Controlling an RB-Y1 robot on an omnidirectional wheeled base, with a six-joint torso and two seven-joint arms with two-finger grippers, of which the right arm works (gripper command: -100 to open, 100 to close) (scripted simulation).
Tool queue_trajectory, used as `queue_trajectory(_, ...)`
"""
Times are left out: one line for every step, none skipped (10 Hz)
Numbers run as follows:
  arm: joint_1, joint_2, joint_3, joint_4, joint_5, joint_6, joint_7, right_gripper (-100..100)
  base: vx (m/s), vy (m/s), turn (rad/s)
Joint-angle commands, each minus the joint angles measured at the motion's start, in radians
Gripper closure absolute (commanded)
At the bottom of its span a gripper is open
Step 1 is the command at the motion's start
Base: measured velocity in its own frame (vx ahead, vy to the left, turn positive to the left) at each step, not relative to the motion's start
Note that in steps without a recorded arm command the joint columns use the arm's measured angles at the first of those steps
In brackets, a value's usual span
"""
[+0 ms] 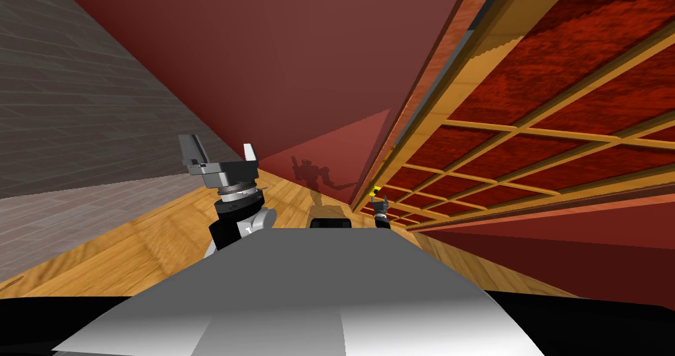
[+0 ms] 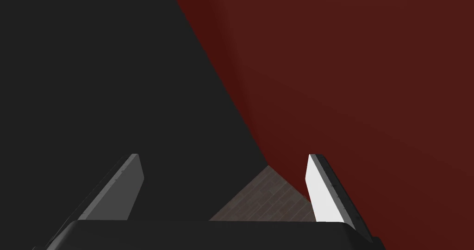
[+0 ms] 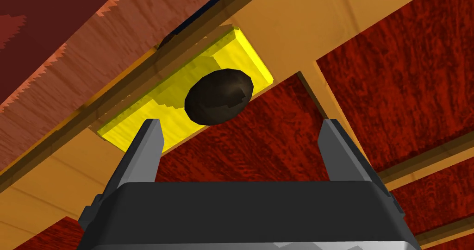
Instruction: Pull the door open
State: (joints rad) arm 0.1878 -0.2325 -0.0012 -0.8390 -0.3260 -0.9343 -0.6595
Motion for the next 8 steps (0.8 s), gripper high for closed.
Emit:
queue_trajectory(-0.004,0.004,-0.003,0.001,-0.001,0.004,-0.029,-100,-0.042,-0.007,0.022)
queue_trajectory(-0.009,0.012,-0.008,0.0,-0.004,0.011,-0.07,-100,-0.052,-0.016,0.042)
queue_trajectory(-0.015,0.02,-0.013,0.0,-0.006,0.019,-0.096,-100,-0.07,-0.022,0.077)
queue_trajectory(-0.015,0.02,-0.013,0.0,-0.006,0.019,-0.111,-100,-0.05,-0.016,0.029)
queue_trajectory(-0.021,0.028,-0.018,-0.001,-0.009,0.026,-0.147,-100,-0.05,-0.01,0.041)
queue_trajectory(-0.021,0.028,-0.018,-0.001,-0.009,0.026,-0.153,-100,-0.04,-0.006,0.027)
queue_trajectory(-0.026,0.036,-0.024,-0.002,-0.011,0.034,-0.193,-100,-0.05,-0.01,0.051)
queue_trajectory(-0.032,0.044,-0.029,-0.002,-0.014,0.041,-0.219,-100,-0.08,-0.022,0.078)
